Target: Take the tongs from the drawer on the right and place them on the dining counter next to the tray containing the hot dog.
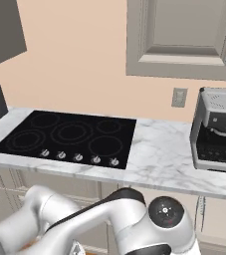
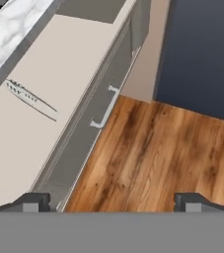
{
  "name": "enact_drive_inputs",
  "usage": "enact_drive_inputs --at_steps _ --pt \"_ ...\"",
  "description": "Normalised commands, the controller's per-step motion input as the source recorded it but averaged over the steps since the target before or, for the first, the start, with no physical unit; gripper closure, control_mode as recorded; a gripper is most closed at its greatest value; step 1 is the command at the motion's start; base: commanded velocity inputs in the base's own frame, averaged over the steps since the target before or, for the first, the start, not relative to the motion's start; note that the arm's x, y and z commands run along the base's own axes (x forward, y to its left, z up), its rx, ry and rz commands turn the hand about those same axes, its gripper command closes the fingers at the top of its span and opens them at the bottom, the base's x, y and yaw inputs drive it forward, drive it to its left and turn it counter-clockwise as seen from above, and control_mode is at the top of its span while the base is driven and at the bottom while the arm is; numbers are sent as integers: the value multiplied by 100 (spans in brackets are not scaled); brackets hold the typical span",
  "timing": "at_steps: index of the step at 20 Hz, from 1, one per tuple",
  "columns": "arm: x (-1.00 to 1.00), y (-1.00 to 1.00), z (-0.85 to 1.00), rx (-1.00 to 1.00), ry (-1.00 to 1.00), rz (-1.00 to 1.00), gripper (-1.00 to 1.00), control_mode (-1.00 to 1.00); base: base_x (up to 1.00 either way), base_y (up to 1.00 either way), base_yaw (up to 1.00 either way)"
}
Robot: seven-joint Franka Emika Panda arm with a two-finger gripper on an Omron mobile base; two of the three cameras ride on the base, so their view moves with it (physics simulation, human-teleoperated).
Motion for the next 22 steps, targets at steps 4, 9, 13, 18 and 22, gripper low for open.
enact_drive_inputs --at_steps 4,9,13,18,22 --pt "0 27 18 0 16 0 -100 -100 0 0 0" --pt "0 22 2 0 6 -3 -100 -100 0 0 0" --pt "3 19 0 0 0 -11 -100 -100 0 0 0" --pt "8 18 0 0 0 -7 -100 -100 0 0 0" --pt "14 10 0 0 0 -1 -100 -100 0 0 0"
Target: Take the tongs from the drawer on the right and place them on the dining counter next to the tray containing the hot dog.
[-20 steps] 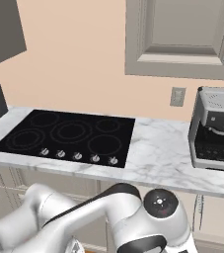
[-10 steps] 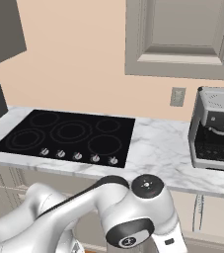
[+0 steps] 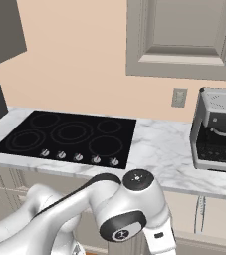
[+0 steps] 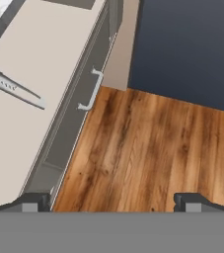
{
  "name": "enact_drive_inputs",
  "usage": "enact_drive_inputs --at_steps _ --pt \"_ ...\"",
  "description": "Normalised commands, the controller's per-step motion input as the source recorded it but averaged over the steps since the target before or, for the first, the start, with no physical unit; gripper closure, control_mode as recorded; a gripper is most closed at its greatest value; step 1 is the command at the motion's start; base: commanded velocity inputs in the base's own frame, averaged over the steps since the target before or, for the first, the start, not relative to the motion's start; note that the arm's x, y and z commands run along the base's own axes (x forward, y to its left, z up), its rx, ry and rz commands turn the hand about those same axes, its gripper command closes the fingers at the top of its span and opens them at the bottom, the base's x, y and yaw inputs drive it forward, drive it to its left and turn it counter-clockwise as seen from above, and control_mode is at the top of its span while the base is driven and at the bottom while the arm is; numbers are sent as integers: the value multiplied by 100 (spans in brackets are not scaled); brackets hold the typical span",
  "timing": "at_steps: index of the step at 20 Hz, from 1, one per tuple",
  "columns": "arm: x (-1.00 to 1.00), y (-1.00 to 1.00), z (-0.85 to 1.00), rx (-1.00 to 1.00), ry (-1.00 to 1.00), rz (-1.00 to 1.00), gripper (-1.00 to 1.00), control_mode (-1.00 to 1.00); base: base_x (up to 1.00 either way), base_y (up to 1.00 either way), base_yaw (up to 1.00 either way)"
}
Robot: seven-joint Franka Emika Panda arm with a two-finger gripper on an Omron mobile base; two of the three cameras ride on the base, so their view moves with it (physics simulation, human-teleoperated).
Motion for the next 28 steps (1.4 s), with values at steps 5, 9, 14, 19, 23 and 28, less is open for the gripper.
enact_drive_inputs --at_steps 5,9,14,19,23,28 --pt "33 7 0 1 1 0 -100 -100 0 0 0" --pt "35 2 0 3 4 0 -100 -100 0 0 0" --pt "21 0 -8 4 1 0 -100 -100 0 0 0" --pt "12 0 -29 3 0 0 -100 -100 0 0 0" --pt "24 0 -23 5 5 0 -100 -100 0 0 0" --pt "28 0 -22 3 4 -1 -100 -100 0 0 0"
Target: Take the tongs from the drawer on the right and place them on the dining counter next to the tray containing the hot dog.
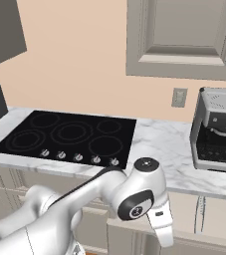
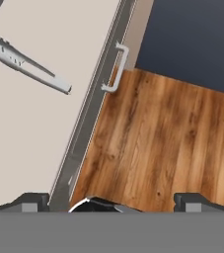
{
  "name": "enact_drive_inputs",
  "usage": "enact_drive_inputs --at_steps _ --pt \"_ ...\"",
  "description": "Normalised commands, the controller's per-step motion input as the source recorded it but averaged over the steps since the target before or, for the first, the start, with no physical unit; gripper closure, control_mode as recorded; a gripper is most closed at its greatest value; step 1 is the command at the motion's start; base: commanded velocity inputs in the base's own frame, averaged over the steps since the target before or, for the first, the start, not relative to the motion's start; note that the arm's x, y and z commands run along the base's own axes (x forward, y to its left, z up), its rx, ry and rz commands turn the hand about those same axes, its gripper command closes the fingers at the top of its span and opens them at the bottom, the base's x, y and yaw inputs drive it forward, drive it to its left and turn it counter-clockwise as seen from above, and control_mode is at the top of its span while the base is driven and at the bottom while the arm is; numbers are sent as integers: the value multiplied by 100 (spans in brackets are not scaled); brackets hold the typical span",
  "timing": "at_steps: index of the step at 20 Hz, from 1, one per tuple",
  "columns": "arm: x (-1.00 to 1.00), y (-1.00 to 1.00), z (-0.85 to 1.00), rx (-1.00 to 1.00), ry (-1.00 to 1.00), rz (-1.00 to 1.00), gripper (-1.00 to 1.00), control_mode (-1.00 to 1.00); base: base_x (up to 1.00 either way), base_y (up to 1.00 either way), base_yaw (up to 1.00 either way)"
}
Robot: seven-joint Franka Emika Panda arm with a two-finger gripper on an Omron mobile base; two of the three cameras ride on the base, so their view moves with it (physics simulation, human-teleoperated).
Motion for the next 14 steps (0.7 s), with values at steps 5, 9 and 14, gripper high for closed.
enact_drive_inputs --at_steps 5,9,14 --pt "18 0 -31 1 1 -3 -100 -100 0 0 0" --pt "6 -3 -34 0 0 -3 -100 -100 0 0 0" --pt "9 -7 -31 1 0 -4 -100 -100 0 0 0"
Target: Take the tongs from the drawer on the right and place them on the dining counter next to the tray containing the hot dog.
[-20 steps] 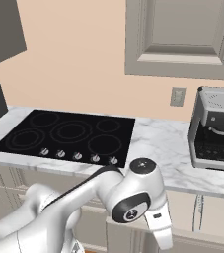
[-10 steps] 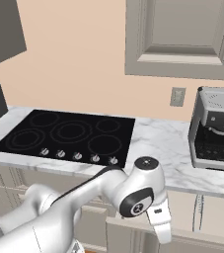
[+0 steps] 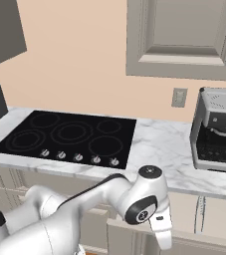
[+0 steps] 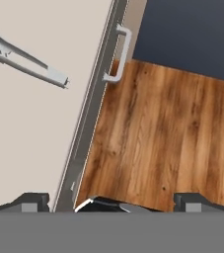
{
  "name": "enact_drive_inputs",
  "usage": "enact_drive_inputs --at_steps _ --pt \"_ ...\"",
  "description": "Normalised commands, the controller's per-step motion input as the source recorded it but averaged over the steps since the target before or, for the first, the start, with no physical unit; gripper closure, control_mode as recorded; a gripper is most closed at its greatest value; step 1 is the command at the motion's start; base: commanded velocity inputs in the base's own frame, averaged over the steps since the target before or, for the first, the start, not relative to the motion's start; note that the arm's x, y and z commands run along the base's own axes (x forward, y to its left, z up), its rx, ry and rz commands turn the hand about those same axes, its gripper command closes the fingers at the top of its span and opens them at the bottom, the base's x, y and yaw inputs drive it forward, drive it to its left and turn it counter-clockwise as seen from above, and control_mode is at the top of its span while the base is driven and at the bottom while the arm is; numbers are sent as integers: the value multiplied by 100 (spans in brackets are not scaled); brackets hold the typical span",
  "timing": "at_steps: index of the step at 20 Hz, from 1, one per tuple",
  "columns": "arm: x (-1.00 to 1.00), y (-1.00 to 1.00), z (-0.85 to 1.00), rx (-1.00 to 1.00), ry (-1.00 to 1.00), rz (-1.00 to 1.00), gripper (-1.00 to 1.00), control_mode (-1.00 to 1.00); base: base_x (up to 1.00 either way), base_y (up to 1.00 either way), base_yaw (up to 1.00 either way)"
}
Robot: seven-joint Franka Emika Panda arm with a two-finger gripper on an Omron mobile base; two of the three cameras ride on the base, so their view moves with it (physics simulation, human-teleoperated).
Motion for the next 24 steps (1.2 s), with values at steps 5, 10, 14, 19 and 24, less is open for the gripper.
enact_drive_inputs --at_steps 5,10,14,19,24 --pt "25 -7 -17 2 0 -3 -100 -100 0 0 0" --pt "18 -10 -16 2 1 -4 -100 -100 0 0 0" --pt "9 -17 -23 3 0 -4 -100 -100 0 0 0" --pt "15 -15 -22 4 0 -4 -100 -100 0 0 0" --pt "22 -11 -23 3 1 -3 -100 -100 0 0 0"
